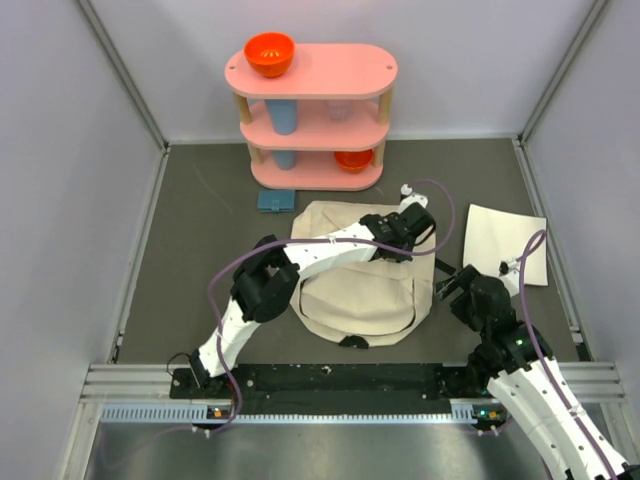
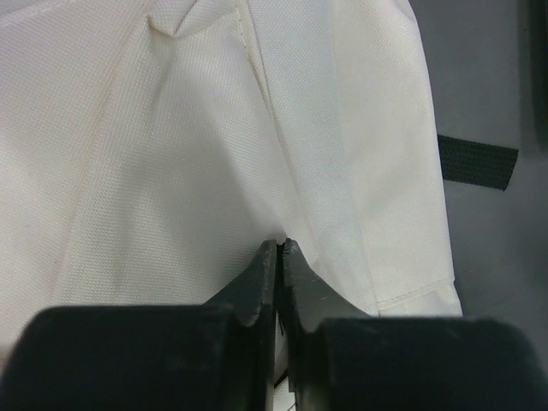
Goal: Pack the student bag
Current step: Unzip the student bag at the center of the board.
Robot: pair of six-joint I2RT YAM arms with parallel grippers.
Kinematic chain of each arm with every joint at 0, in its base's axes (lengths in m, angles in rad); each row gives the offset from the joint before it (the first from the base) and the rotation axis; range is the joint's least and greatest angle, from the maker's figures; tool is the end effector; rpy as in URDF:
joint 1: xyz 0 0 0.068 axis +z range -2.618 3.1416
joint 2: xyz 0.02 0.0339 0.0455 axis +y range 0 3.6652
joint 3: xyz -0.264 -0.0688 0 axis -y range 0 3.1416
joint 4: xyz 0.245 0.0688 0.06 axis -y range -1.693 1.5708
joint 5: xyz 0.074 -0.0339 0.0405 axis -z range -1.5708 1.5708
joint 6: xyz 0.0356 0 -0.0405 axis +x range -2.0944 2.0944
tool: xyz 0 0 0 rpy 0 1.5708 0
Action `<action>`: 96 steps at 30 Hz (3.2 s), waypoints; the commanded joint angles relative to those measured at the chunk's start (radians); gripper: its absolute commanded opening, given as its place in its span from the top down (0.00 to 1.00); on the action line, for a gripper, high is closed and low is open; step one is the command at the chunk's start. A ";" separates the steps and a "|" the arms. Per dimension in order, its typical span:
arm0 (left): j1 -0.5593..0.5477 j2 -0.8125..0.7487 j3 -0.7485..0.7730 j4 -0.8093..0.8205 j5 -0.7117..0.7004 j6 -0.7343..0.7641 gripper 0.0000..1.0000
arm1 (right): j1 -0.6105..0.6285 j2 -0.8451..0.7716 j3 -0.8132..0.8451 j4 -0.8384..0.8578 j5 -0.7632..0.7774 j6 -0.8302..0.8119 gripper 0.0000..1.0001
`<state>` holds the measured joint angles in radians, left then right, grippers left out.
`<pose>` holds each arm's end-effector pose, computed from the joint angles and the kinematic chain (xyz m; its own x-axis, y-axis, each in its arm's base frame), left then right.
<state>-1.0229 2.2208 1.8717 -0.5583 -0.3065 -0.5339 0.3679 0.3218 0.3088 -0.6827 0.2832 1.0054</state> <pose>0.2680 -0.4186 0.2112 -0.7182 0.2455 -0.6511 0.4084 0.9063 -0.1087 0.0953 0.0261 0.1845 -0.4430 0.6981 -0.5625 0.4272 0.7160 0.5522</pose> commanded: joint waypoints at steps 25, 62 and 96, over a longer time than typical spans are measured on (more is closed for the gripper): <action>0.006 -0.268 -0.227 0.049 -0.072 0.031 1.00 | -0.095 0.361 0.046 0.586 -0.536 -0.080 0.43; 0.029 -0.343 -0.273 0.083 -0.069 0.028 1.00 | -0.113 0.720 0.053 0.934 -0.661 -0.062 1.00; 0.455 -0.809 -0.821 0.165 -0.043 0.044 0.01 | -0.144 0.601 0.383 0.552 -0.611 -0.337 0.25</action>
<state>-0.6449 1.5246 1.0538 -0.4259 -0.3759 -0.5163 0.2333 0.9241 0.5671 -0.1223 -0.2764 0.7467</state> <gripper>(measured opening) 0.973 0.722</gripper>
